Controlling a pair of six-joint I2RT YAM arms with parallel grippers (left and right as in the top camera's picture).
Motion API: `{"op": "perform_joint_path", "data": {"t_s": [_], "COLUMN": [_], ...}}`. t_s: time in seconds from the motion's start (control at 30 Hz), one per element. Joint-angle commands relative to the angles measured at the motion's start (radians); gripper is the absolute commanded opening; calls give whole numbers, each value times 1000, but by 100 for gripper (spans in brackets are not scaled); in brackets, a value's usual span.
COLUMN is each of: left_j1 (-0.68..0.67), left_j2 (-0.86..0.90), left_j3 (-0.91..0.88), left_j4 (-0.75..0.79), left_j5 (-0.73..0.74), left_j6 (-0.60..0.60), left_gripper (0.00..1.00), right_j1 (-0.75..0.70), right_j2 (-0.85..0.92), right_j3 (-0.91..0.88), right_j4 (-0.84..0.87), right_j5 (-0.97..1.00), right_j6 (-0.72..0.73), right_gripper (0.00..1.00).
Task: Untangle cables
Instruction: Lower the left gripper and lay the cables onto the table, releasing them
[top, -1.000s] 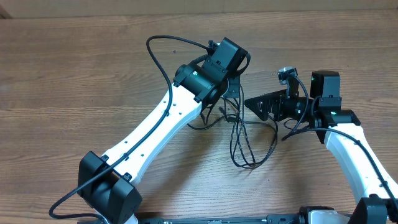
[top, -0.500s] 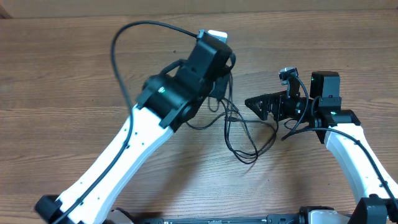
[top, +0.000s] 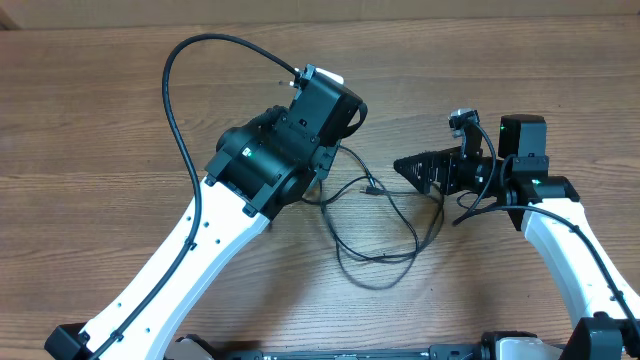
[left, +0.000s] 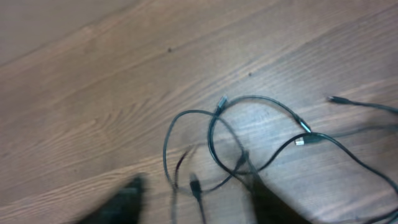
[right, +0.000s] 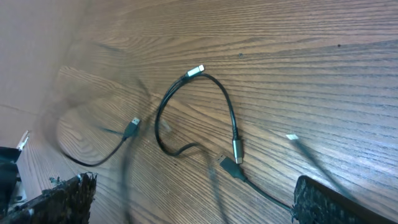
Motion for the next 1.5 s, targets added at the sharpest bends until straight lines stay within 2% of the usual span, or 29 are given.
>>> {"op": "perform_joint_path", "data": {"t_s": [0.0, 0.13, 0.17, 0.33, 0.57, 0.87, 1.47], "left_j1": [5, 5, 5, 14, 85, 238, 244], "left_j2": [-18, -18, -18, -13, -7, -6, 11], "left_j3": [12, 11, 11, 10, 10, 10, 10], "left_j4": [-15, -35, -42, -77, -88, -87, -147], "left_j5": [51, 51, 51, 51, 62, 174, 174], "left_j6": [10, 10, 10, 9, -87, 0, 0], "left_gripper": [72, 98, 100, 100, 100, 100, 100], "right_j1": [-2, -2, -2, -2, -2, 0, 0], "right_j2": [-1, -1, -1, -1, -1, -1, -1], "right_j3": [5, 5, 5, 5, 5, 5, 8], "right_j4": [2, 2, -1, -22, -32, -47, -73], "right_j5": [10, 10, 10, 10, 11, 48, 47], "right_j6": [0, 0, 0, 0, -4, -31, -30], "right_gripper": [100, 100, 100, 100, 100, 100, 100]}}
